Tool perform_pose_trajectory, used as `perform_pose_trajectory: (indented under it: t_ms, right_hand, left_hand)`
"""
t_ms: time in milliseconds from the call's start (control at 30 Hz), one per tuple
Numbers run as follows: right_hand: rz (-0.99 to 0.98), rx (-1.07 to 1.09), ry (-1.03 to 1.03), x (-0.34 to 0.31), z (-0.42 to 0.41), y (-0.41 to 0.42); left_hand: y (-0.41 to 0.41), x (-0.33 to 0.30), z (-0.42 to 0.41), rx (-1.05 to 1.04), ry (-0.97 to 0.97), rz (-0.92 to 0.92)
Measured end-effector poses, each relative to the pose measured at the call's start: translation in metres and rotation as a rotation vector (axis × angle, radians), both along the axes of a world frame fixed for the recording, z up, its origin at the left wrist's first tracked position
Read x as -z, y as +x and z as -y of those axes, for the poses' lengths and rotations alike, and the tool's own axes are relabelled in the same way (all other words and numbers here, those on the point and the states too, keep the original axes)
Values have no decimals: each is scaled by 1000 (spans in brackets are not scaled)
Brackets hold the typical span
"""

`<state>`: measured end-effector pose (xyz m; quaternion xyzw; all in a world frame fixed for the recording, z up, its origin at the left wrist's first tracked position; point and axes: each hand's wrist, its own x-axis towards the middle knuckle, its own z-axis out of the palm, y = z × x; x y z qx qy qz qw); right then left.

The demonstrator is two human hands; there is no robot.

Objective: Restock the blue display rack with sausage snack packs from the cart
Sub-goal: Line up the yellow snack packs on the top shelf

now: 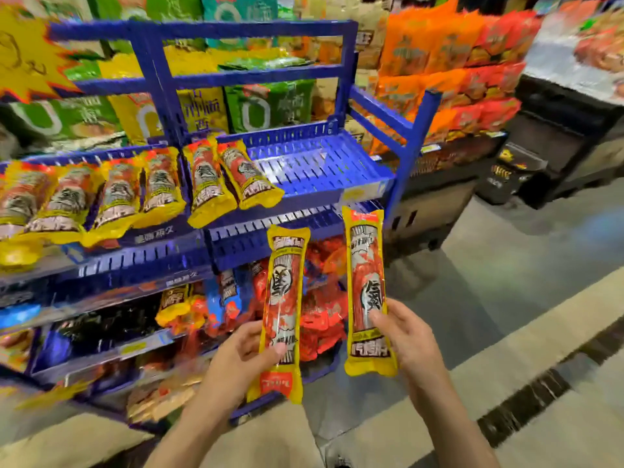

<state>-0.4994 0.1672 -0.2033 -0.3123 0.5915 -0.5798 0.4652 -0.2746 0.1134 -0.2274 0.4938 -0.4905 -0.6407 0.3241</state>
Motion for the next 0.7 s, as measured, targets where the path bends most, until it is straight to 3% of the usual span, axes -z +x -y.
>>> perform_pose_trajectory:
  t_ms: [233, 400, 700]
  right_hand:
    - [-96, -290, -120, -70, 97, -56]
    - [-233, -408, -121, -101, 168, -47]
    - [-405, -392, -73, -107, 245, -5]
  left_hand:
    - [-55, -11, -2, -233, 38, 20]
    - [-69, -24, -2, -327, 49, -13]
    - [-63, -29, -5, -358, 66, -6]
